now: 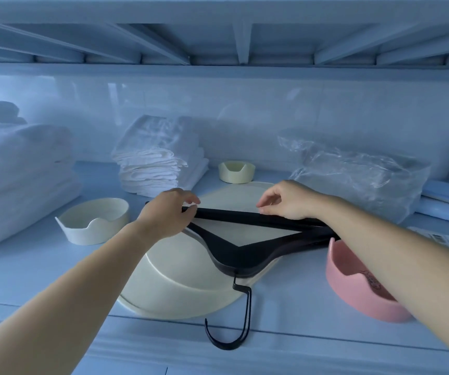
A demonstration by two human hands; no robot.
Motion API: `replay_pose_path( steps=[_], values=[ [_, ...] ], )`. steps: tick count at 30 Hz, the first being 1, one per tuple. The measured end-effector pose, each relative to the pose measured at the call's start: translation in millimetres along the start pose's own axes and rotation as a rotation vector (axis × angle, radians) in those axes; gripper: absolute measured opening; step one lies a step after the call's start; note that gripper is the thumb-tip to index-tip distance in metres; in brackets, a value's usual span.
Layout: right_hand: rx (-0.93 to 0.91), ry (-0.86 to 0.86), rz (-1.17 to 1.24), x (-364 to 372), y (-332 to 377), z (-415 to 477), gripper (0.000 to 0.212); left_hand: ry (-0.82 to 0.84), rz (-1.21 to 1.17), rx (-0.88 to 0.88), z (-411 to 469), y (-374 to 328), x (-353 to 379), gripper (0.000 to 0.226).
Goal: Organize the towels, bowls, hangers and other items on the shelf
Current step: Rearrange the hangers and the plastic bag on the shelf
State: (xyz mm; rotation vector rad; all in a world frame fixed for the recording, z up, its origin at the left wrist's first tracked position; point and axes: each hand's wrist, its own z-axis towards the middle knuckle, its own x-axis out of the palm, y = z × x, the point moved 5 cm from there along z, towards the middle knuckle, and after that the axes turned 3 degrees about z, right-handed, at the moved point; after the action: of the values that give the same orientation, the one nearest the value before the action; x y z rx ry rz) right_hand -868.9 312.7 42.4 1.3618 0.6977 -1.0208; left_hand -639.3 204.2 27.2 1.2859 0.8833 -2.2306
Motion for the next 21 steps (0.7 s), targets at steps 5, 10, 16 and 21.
replay_pose_path(
  steps=[5, 10, 16, 21],
  values=[
    [0.062, -0.028, -0.103, -3, -1, 27, 0.015, 0.036, 0.055, 0.017, 36, 6, 6, 0.023],
    [0.167, 0.009, -0.239, -6, -20, 37, 0.022, 0.118, 0.09, 0.066, 69, 9, 26, 0.022],
    [0.359, 0.112, -0.413, -4, -54, 36, 0.04, 0.226, 0.12, 0.004, 98, 15, 53, 0.025],
    [0.387, 0.249, -0.569, 2, -74, 37, 0.056, 0.305, 0.136, -0.101, 108, 20, 72, 0.036]
  ],
)
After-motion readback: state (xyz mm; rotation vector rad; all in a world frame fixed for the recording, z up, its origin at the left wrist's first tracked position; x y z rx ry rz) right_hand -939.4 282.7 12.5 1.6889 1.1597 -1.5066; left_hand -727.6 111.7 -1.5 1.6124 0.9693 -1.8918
